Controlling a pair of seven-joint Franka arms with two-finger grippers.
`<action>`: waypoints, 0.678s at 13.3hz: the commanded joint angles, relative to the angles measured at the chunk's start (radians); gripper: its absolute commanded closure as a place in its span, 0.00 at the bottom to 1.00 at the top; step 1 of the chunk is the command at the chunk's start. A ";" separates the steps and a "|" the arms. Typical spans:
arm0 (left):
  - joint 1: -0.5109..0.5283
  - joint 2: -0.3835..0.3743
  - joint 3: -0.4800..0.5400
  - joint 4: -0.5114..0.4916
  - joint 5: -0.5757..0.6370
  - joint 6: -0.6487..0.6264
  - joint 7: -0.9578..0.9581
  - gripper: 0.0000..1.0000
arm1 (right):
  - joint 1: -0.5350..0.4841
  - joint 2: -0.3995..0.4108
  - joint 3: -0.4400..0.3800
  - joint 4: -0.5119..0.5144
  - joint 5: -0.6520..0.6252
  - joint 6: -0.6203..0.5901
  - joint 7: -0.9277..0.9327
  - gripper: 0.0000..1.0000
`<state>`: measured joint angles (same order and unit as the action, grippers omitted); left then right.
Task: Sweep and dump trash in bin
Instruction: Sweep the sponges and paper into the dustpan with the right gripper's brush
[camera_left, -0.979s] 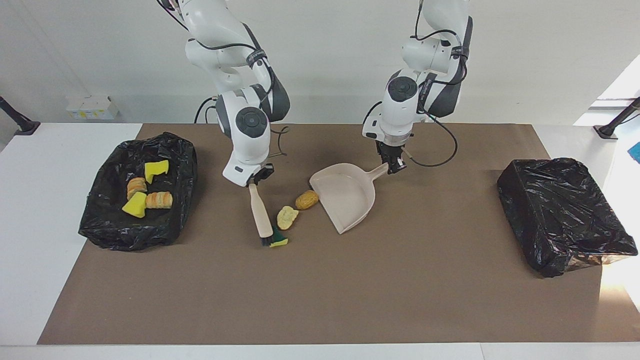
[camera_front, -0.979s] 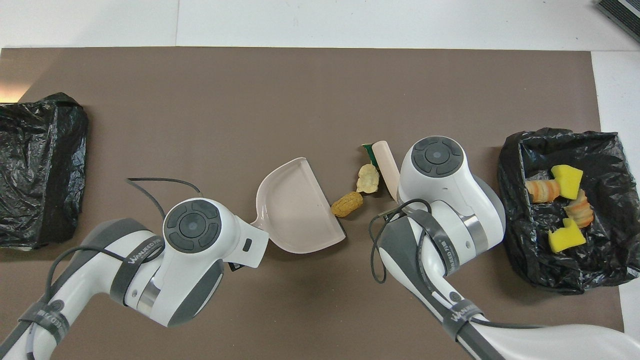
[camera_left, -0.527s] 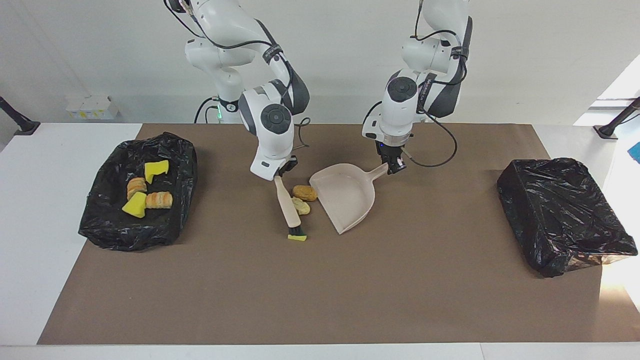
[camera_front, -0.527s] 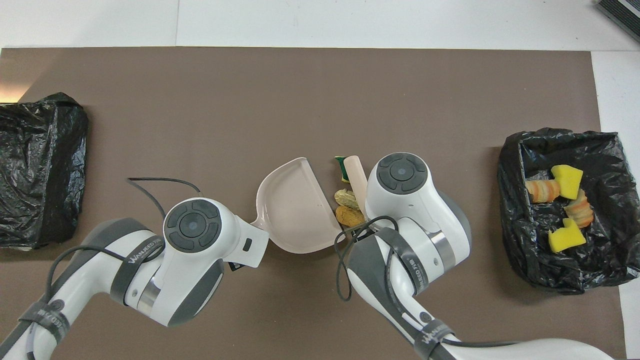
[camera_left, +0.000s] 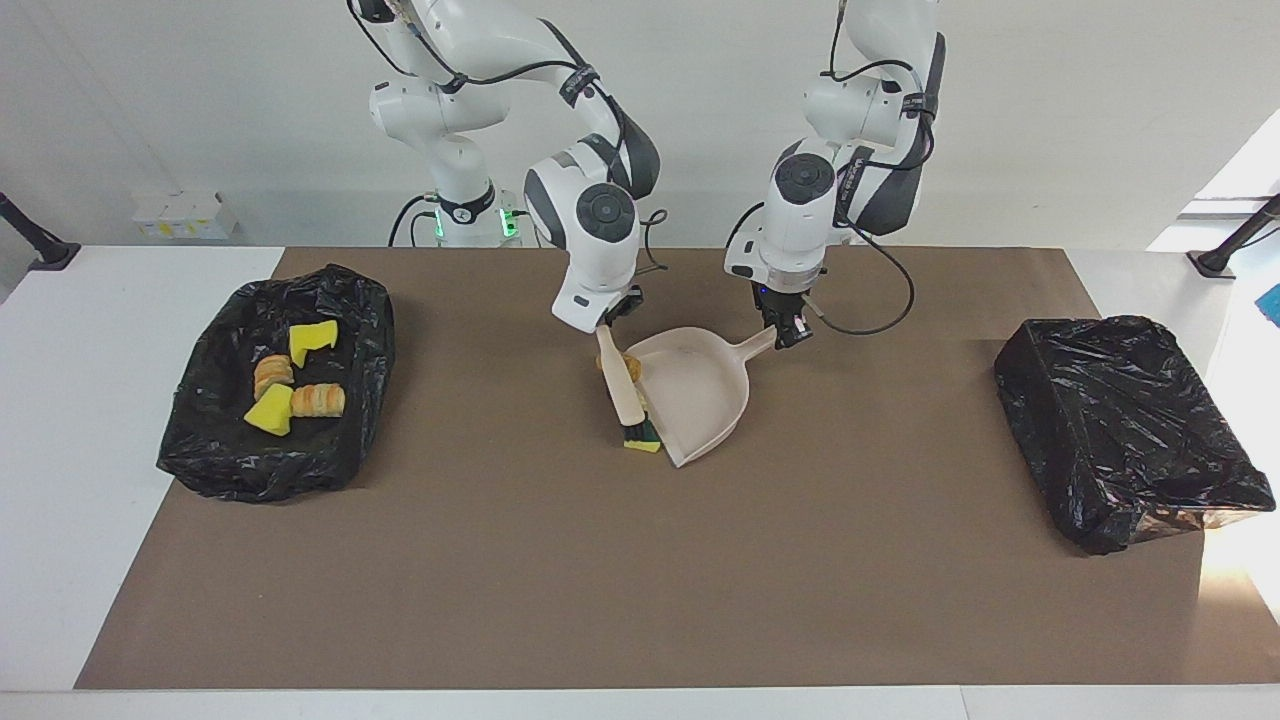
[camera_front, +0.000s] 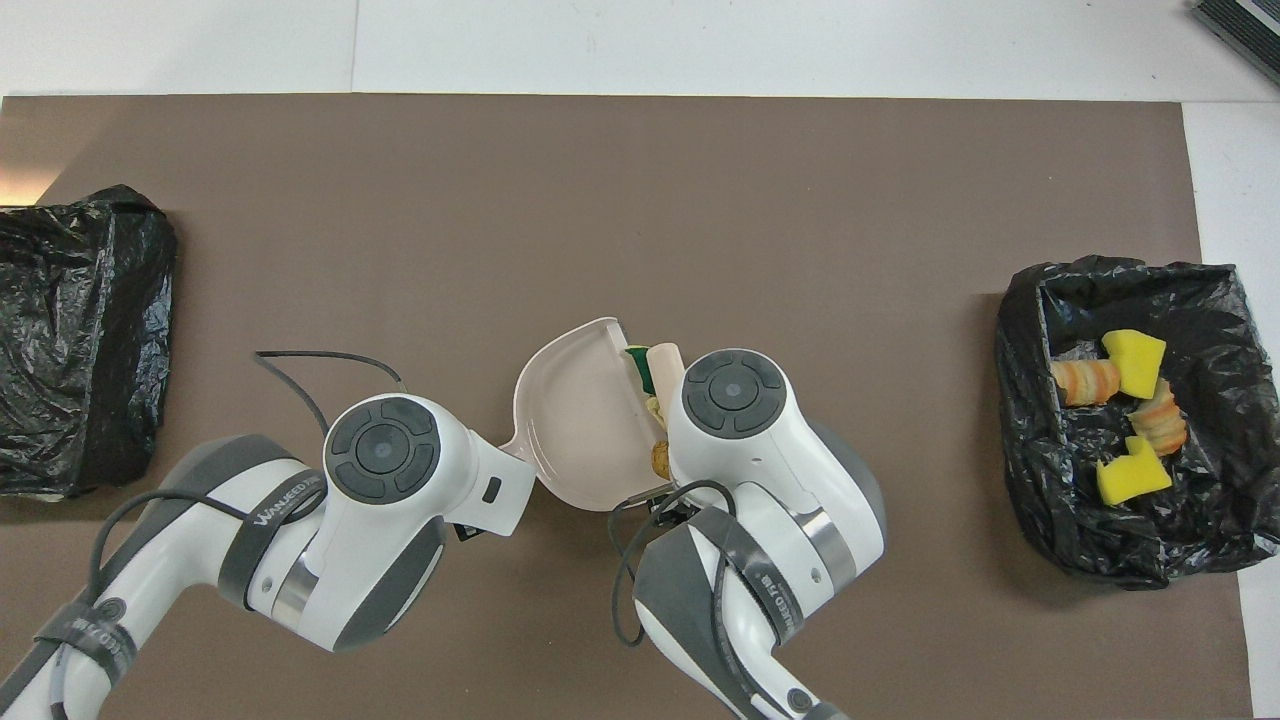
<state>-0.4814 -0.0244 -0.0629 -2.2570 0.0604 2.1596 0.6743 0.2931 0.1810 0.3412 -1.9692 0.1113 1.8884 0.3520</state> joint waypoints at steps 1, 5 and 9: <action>0.001 0.006 0.003 0.001 -0.002 0.052 0.063 1.00 | -0.002 -0.017 0.019 0.007 0.037 -0.025 0.010 1.00; 0.015 0.015 0.002 -0.003 -0.011 0.097 0.071 1.00 | 0.000 -0.080 0.025 0.006 0.146 -0.045 0.018 1.00; 0.018 0.020 0.002 0.001 -0.016 0.124 0.071 1.00 | -0.014 -0.118 0.021 0.006 0.172 -0.077 0.048 1.00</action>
<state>-0.4756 -0.0031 -0.0589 -2.2575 0.0579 2.2627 0.7266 0.2962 0.0841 0.3611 -1.9588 0.2589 1.8293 0.3770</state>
